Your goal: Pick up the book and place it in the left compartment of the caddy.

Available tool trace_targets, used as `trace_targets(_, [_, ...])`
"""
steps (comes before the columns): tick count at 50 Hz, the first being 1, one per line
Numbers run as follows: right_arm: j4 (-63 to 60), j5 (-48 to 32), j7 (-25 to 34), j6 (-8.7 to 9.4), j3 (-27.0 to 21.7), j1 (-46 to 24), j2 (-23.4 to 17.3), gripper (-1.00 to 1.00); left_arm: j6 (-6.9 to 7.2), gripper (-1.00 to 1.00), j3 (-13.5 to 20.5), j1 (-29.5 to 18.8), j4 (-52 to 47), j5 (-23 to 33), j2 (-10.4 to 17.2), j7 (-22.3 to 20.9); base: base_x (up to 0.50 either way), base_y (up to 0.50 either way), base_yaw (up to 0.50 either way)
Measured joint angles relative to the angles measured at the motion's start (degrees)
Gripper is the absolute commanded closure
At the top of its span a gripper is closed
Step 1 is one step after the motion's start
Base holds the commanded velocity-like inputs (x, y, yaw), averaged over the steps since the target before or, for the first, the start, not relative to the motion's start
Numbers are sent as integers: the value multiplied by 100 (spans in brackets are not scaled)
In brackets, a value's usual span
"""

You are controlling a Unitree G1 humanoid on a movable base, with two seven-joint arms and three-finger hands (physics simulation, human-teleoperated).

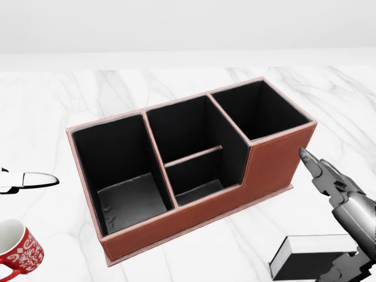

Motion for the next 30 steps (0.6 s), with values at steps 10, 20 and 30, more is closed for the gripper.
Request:
trace_targets(10, [298, -207, 0, 0, 124, -29, -38, -100, 0, -100, 11, 16, -32, 4, 0, -11, 0, 0, 0])
trace_targets(20, [573, -404, 0, 0, 238, -91, -102, -100, 0, -100, 22, 34, -24, 2, -7, -20, 0, 0, 0])
trace_targets(30, [908, -611, 0, 0, 319, -211, -222, -100, 0, -100, 27, 51, 44, -1, -12, -16, 0, 0, 0])
